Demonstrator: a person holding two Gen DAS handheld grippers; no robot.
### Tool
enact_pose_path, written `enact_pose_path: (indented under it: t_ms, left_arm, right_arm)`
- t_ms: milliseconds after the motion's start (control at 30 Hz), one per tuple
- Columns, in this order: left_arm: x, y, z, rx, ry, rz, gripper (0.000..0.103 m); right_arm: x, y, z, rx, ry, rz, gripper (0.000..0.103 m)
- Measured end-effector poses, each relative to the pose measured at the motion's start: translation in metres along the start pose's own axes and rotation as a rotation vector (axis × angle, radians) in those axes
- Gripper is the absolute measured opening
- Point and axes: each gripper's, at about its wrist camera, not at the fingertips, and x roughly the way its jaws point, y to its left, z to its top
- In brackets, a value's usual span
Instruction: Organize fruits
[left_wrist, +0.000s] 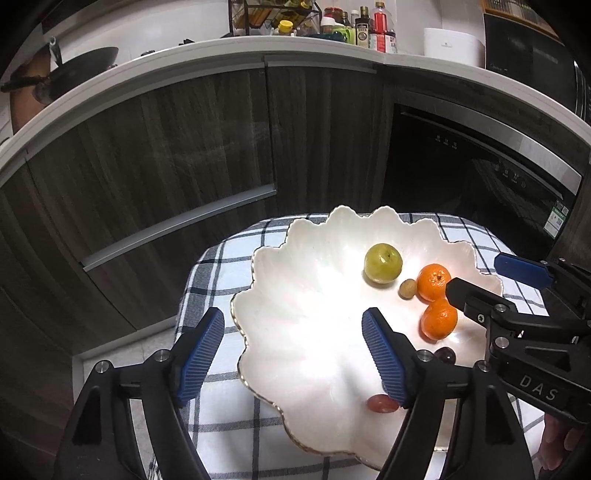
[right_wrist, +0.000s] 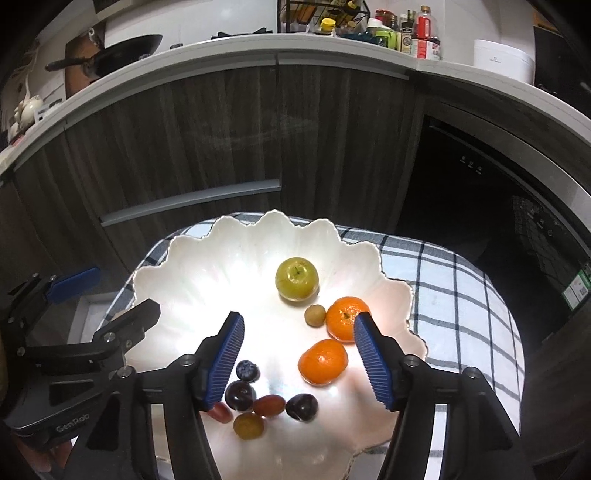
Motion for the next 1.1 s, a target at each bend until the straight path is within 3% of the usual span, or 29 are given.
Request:
enact_pose_path:
  t_ms: [400,533,1100]
  left_arm:
    - [-0.052,0.004,0.000,-0.015,-0.059,0.076,0.088]
    - [-0.070,0.003,-0.003,-0.016,-0.099,0.115,0.091]
    - [-0.141,-0.007,-0.026,-0.058,-0.161,0.126,0.100]
  right_arm:
    - [-0.049,-0.002,-0.003,0.027,-0.072,-0.029,0.071]
    - [-0.067,-0.004,-0.006,0.043,-0.099,-0.065,0.080]
    - [-0.133,-0.016,-0.034,0.112,-0.149,-0.115,0.080]
